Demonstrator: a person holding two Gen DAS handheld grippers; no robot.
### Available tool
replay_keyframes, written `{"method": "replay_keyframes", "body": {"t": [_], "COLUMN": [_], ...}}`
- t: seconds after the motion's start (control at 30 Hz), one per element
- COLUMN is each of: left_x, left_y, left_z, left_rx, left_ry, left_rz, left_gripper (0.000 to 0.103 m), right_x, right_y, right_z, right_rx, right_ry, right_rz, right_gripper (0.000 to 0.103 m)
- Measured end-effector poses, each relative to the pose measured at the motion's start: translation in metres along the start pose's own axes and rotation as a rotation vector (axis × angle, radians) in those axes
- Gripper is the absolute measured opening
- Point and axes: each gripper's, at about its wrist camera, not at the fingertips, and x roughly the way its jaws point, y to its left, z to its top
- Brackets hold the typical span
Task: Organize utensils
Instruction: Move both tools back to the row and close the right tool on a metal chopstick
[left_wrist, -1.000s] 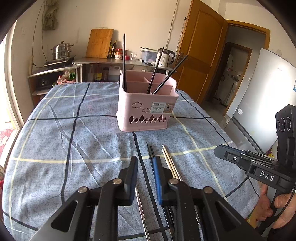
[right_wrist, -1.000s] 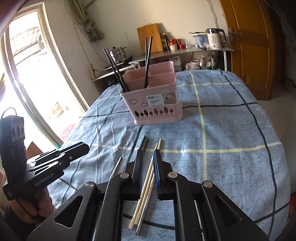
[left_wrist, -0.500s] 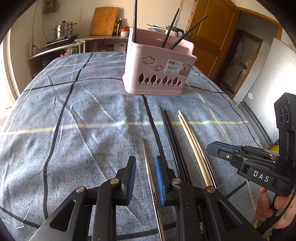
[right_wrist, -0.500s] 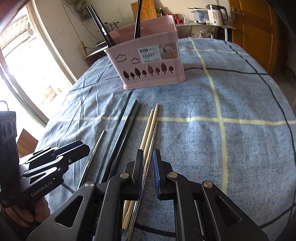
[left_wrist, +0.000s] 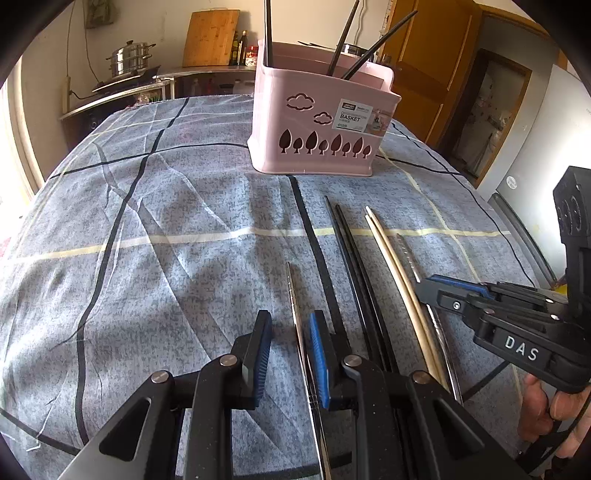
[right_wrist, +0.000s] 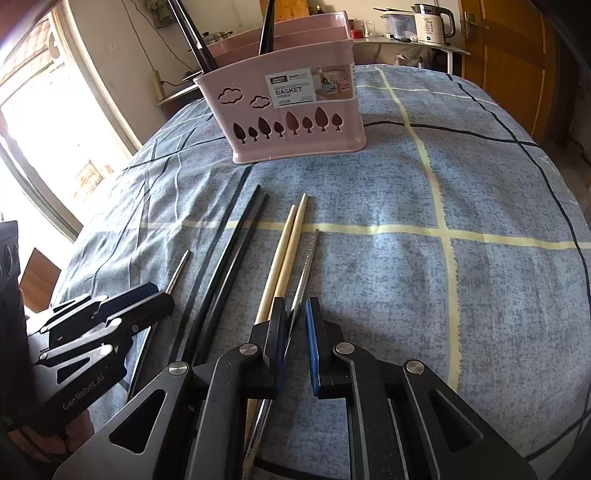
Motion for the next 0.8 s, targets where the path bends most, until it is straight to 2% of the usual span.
{"method": "replay_keyframes", "body": {"t": [0.3, 0.37, 0.4, 0.57, 0.8], "left_x": [0.004, 0.006, 0.006, 0.008, 0.013], "left_y": [0.009, 0.012, 0.014, 0.023, 0.027], "left_z": [0.008, 0.01, 0.011, 0.017, 0.026], "left_rx": [-0.032, -0.044, -0.049, -0.08, -0.069], "left_ry": [-0.022, -0.021, -0.019, -0.002, 0.027], "left_rz": [0.051, 0.066, 0.076, 0.059, 0.039], "left_gripper": [0.016, 0.009, 0.009, 0.008, 0.008], "right_x": [-0.007, -0.007, -0.006, 0.0, 0.01], "right_y": [-0.019, -0.022, -0.024, -0.025, -0.027], "right_z": [-0.002, 0.001, 0.003, 0.015, 0.029], "right_rx": [0.033, 0.044, 0.049, 0.043, 0.059], "right_ry": [0.0, 0.002, 0.005, 0.018, 0.023], "right_rz": [-0.015, -0.025, -0.025, -0.045, -0.051], "right_gripper": [0.01, 0.01, 0.01, 0.01, 0.01]}}
